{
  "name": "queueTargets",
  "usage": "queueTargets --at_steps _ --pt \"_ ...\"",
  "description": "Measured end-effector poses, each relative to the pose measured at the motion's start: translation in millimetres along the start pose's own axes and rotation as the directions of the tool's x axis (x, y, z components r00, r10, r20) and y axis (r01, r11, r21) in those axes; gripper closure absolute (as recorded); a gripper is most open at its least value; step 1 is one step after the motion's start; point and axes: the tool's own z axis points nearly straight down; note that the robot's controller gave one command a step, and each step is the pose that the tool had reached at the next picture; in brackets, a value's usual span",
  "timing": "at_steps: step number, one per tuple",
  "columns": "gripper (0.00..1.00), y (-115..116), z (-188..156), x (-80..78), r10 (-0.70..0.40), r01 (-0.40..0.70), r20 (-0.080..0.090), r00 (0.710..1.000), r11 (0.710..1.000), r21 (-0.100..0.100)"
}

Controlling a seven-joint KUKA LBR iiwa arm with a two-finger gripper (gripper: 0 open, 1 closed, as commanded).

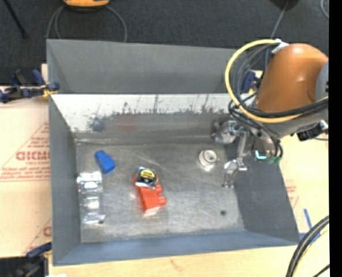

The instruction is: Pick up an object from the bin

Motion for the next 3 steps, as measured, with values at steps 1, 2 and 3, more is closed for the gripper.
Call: queueTargets --at_steps 1,2,3 --pt "0.00 -8.3 130.0 -102.2 0.124 -0.124 0.009 0.992 0.992 -0.003" --pt "0.00 -48.8 126.0 -99.1 0.054 -0.054 0.012 0.998 0.999 0.001" --pt "0.00 -43.9 146.9 -98.7 0.051 -0.051 0.014 0.999 0.999 0.002"
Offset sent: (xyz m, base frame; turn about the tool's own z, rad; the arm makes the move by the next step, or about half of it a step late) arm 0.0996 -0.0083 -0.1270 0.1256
